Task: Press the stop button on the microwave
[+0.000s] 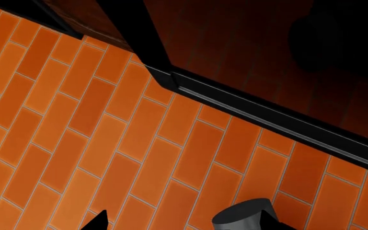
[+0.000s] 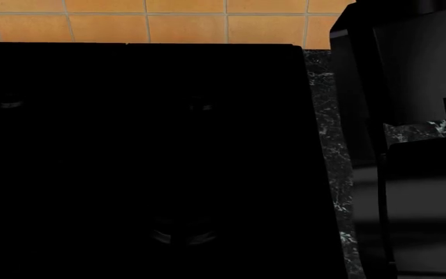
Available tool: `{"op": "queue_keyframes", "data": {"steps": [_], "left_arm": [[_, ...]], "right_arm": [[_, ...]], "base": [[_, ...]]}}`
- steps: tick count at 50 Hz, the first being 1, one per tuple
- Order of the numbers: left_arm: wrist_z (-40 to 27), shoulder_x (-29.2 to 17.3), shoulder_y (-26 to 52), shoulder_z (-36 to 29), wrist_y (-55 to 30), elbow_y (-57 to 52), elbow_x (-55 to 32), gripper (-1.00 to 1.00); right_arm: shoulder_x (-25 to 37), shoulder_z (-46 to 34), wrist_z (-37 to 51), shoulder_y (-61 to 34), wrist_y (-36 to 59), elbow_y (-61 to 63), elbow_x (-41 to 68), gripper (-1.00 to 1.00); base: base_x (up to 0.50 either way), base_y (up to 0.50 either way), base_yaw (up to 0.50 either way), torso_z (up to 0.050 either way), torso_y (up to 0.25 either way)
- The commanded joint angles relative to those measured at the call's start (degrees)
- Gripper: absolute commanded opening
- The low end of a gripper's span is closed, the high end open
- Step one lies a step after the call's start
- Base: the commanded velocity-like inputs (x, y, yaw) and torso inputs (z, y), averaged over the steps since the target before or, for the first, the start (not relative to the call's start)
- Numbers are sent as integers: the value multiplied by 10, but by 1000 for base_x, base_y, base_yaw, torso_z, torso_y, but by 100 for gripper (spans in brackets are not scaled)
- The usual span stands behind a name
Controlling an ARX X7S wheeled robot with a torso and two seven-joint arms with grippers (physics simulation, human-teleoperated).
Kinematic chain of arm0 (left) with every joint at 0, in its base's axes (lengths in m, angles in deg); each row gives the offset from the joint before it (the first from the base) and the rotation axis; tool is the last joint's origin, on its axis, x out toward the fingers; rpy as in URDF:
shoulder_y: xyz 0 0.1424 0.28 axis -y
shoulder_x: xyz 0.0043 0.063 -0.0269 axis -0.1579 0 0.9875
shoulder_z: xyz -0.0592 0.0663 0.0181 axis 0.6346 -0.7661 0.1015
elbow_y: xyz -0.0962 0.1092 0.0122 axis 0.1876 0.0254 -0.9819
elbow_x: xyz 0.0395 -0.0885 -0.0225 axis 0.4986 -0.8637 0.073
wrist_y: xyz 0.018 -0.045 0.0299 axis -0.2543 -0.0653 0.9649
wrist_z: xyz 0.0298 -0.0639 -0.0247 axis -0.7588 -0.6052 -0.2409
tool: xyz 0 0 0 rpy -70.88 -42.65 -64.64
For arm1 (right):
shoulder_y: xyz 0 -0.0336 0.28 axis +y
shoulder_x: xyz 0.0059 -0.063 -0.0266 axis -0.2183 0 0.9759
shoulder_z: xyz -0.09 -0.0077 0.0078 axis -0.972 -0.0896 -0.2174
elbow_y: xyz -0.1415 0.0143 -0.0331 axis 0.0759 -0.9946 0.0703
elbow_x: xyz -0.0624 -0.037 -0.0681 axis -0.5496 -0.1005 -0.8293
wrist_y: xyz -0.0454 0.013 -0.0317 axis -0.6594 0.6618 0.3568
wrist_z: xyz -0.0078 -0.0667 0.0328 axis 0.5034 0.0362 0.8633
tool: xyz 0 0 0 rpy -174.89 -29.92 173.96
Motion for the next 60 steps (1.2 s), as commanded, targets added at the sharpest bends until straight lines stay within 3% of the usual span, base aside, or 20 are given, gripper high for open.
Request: {"op": "queue_keyframes", "data": {"steps": [1, 21, 29, 51, 52, 60], "left_arm": [[0, 0, -1, 0, 0, 1, 0, 100], [0, 0, -1, 0, 0, 1, 0, 100], [0, 0, -1, 0, 0, 1, 0, 100], [0, 0, -1, 0, 0, 1, 0, 100], [0, 0, -1, 0, 0, 1, 0, 100], [0, 0, -1, 0, 0, 1, 0, 100]], "right_arm": [[5, -18, 4, -1, 7, 8, -4, 100], [8, -24, 7, 10, -8, 2, 1, 100], [10, -24, 10, 4, 0, 3, 5, 100], [51, -1, 94, -16, 189, 149, 60, 100], [53, 1, 97, -14, 192, 156, 62, -100], [68, 16, 120, -2, 218, 188, 74, -100]], "base": [[0, 0, 0, 50, 105], [99, 0, 0, 50, 105], [0, 0, 0, 1, 0], [0, 0, 0, 0, 0], [0, 0, 0, 0, 0], [0, 0, 0, 0, 0]]}}
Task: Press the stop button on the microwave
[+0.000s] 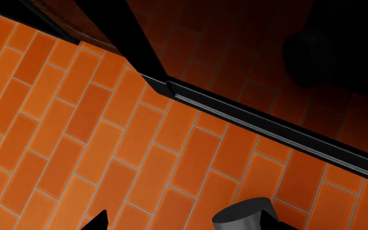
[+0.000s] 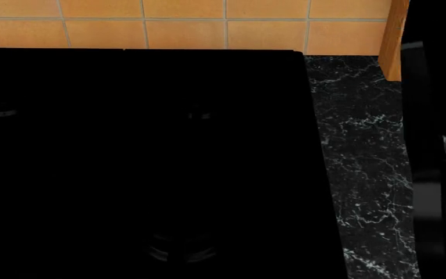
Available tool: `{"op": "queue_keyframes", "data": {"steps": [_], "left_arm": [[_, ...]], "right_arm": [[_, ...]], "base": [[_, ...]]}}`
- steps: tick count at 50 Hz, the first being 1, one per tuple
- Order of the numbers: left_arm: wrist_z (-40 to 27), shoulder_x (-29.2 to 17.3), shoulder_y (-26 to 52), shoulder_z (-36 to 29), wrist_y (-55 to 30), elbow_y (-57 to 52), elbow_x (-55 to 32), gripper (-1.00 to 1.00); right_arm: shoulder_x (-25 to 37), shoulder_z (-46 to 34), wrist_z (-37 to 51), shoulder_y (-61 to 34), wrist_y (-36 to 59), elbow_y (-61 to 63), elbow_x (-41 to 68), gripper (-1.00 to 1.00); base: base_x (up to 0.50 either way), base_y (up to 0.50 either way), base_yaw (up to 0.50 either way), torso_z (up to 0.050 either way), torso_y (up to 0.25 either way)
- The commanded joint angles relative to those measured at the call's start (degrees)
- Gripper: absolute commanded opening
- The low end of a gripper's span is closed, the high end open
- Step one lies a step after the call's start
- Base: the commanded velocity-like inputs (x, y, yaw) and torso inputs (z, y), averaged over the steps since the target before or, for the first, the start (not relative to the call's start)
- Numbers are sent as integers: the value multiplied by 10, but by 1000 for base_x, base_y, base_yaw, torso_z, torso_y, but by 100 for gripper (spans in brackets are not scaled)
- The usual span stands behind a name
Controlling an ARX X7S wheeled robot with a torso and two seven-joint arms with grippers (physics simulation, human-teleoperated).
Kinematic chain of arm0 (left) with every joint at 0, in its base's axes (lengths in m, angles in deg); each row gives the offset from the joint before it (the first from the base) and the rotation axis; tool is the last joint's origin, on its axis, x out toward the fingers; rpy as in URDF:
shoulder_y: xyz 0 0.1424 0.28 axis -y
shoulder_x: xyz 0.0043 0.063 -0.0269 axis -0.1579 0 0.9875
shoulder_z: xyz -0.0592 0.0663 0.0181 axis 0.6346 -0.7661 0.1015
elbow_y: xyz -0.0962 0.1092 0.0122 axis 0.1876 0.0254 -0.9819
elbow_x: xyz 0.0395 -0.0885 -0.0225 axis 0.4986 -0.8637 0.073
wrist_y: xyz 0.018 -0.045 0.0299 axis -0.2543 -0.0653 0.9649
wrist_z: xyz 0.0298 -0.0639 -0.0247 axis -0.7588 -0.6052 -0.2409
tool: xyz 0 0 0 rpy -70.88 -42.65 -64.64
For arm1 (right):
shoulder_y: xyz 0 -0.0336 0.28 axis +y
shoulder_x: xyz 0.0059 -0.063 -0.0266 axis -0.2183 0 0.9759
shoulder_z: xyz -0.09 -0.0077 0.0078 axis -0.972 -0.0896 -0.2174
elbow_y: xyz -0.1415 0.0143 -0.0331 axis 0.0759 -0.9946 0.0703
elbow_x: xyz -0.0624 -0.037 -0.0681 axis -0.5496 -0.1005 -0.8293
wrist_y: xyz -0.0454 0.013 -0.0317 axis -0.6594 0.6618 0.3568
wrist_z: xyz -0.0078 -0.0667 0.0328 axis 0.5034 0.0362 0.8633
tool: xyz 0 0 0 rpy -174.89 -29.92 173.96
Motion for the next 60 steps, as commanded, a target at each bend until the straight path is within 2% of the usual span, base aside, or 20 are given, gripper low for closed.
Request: {"op": "queue_keyframes", "data": {"steps": [1, 13, 27, 39, 60], "left_arm": [[0, 0, 0, 0, 0, 0, 0, 100], [0, 0, 0, 0, 0, 0, 0, 100], [0, 0, 0, 0, 0, 0, 0, 100], [0, 0, 0, 0, 0, 0, 0, 100], [0, 0, 0, 0, 0, 0, 0, 100]], "right_arm": [[19, 20, 36, 10, 56, 53, 23, -100], [38, 53, 83, 44, 143, 138, 72, -100], [39, 79, 109, 57, 197, 184, 113, -100], [43, 69, 105, 68, 187, 174, 109, -100], [25, 28, 62, 22, 150, 78, 81, -100]], "base": [[0, 0, 0, 0, 0], [0, 0, 0, 0, 0], [0, 0, 0, 0, 0], [0, 0, 0, 0, 0], [0, 0, 0, 0, 0]]}}
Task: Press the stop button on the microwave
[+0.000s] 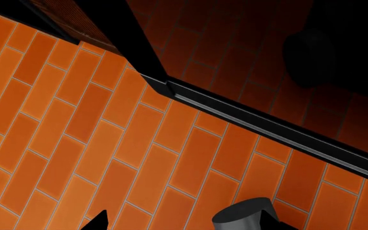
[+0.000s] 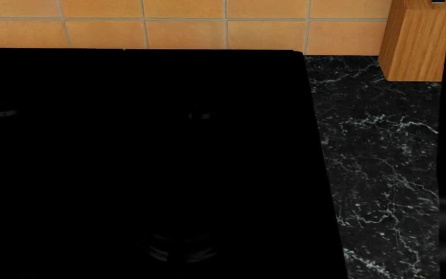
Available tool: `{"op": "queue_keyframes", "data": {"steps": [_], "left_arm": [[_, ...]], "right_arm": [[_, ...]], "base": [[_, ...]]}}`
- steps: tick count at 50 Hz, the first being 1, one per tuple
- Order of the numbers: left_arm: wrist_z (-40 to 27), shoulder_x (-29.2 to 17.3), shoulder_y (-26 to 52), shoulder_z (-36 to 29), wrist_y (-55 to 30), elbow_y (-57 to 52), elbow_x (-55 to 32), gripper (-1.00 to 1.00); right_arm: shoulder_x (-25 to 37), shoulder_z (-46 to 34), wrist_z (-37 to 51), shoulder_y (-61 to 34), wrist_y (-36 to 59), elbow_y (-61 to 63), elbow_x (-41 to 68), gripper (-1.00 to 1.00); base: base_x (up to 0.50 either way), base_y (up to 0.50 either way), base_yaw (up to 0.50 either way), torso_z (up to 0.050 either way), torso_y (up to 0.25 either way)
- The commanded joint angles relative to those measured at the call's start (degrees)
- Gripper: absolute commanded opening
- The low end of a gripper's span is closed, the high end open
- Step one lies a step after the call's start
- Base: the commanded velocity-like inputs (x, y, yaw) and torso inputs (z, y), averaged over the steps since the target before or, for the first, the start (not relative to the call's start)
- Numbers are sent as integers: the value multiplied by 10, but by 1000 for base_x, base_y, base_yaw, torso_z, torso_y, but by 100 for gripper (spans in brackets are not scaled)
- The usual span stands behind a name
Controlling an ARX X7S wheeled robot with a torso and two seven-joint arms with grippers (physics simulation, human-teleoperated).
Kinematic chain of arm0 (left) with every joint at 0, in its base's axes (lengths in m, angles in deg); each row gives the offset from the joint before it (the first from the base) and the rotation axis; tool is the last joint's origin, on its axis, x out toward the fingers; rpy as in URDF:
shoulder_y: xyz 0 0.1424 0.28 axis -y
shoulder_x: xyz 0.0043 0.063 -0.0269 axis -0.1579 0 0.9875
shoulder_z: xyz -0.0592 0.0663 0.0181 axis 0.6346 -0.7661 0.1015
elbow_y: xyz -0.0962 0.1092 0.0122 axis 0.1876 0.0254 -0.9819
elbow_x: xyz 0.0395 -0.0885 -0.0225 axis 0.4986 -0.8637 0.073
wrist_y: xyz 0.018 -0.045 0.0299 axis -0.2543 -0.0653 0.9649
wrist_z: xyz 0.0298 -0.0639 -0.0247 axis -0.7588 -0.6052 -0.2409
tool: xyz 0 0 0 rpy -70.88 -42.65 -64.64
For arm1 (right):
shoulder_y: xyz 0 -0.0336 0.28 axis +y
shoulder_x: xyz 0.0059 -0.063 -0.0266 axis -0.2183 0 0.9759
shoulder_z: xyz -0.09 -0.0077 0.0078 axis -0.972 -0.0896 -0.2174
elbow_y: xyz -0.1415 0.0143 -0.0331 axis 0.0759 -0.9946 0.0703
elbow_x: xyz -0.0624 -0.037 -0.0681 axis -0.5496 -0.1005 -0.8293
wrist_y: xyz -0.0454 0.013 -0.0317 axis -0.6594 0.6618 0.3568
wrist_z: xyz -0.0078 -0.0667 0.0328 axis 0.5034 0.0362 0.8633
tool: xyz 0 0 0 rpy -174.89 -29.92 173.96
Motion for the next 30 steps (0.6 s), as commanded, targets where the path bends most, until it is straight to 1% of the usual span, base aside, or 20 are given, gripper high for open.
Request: {"op": "queue_keyframes", "data": {"steps": [1, 5, 14, 30], "left_arm": [[0, 0, 0, 0, 0, 0, 0, 100], [0, 0, 0, 0, 0, 0, 0, 100], [0, 0, 0, 0, 0, 0, 0, 100], [0, 0, 0, 0, 0, 0, 0, 100]], "right_arm": [[-10, -22, -22, -18, -23, -45, -14, -100], [-12, -30, -29, -16, -34, -56, -21, -100], [-21, -61, -65, -38, -82, -127, -51, -100], [-26, -88, -89, -41, -116, -161, -71, -100]], "base": [[0, 0, 0, 0, 0], [0, 0, 0, 0, 0], [0, 0, 0, 0, 0], [0, 0, 0, 0, 0]]}}
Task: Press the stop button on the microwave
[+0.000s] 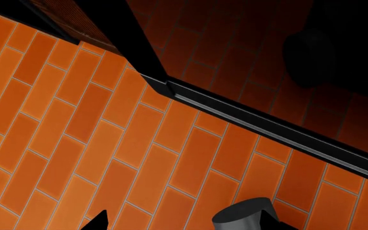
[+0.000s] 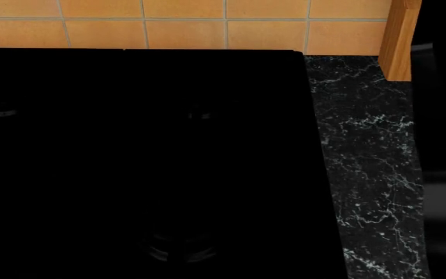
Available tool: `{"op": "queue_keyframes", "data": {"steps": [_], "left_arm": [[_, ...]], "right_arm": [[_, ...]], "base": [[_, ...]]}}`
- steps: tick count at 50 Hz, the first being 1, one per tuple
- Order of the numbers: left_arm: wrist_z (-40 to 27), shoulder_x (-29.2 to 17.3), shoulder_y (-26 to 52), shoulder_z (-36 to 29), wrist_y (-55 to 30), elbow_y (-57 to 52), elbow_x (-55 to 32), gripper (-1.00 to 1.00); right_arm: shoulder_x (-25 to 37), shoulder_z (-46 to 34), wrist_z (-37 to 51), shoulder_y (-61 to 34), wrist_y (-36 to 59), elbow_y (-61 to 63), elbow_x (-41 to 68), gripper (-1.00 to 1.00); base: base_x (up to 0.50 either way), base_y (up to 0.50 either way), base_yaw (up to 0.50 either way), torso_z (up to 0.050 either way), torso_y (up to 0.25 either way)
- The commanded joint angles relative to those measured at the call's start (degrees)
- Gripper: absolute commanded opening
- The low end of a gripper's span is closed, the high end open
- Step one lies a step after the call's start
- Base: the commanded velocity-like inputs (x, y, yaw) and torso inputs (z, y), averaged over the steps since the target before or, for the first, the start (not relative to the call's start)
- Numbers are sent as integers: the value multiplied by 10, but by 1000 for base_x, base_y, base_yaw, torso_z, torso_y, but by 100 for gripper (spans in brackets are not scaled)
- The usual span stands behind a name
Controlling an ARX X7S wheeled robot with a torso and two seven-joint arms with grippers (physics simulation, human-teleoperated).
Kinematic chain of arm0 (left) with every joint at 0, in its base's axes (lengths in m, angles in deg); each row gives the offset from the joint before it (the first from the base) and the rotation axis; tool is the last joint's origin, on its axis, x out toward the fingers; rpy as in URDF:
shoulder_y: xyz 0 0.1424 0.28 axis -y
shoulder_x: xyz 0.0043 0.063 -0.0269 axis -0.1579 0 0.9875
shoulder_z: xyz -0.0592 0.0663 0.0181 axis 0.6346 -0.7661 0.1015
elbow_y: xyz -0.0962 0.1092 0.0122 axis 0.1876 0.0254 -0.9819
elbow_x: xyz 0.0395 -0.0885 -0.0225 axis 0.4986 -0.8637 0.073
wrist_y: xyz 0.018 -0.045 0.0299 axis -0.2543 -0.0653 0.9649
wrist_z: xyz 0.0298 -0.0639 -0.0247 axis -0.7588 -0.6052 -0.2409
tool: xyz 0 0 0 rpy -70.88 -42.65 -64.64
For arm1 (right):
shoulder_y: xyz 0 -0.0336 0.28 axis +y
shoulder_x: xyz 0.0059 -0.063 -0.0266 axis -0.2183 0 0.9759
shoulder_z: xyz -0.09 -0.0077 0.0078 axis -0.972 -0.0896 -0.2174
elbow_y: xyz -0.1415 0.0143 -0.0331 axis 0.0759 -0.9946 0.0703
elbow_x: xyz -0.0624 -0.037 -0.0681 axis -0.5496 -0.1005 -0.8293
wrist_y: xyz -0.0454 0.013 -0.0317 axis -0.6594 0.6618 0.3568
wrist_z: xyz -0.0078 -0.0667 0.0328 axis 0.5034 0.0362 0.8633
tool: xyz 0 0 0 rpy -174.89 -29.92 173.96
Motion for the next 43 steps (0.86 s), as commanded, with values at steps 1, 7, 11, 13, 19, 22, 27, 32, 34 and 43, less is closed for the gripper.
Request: {"op": "queue_keyframes", "data": {"steps": [1, 7, 11, 13, 19, 22, 27, 32, 34, 43], "left_arm": [[0, 0, 0, 0, 0, 0, 0, 100], [0, 0, 0, 0, 0, 0, 0, 100], [0, 0, 0, 0, 0, 0, 0, 100], [0, 0, 0, 0, 0, 0, 0, 100], [0, 0, 0, 0, 0, 0, 0, 100], [0, 0, 0, 0, 0, 0, 0, 100], [0, 0, 0, 0, 0, 0, 0, 100], [0, 0, 0, 0, 0, 0, 0, 100], [0, 0, 0, 0, 0, 0, 0, 100], [0, 0, 0, 0, 0, 0, 0, 100]], "right_arm": [[-4, -26, -25, -4, -36, -43, -22, -100], [-6, -38, -37, -3, -62, -84, -38, -100], [-7, -44, -45, -6, -78, -108, -47, -100], [-8, -45, -47, -4, -83, -116, -48, -100], [-8, -50, -55, 1, -98, -130, -53, -100], [-10, -54, -61, 3, -109, -143, -57, -100], [-11, -58, -67, 8, -122, -155, -61, -100], [-7, -56, -66, 12, -123, -157, -60, -100], [-1, -53, -61, 15, -108, -134, -52, -100], [25, -26, -27, 25, -55, -52, -21, 100]], "base": [[0, 0, 0, 0, 0], [0, 0, 0, 0, 0], [0, 0, 0, 0, 0], [0, 0, 0, 0, 0], [12, 0, 2, 0, 0], [18, 0, 4, 5, 0], [19, -2, 5, 4, 0], [20, -2, 6, 4, 0], [17, -1, 5, 5, 0], [14, -2, 3, 4, 0]]}}
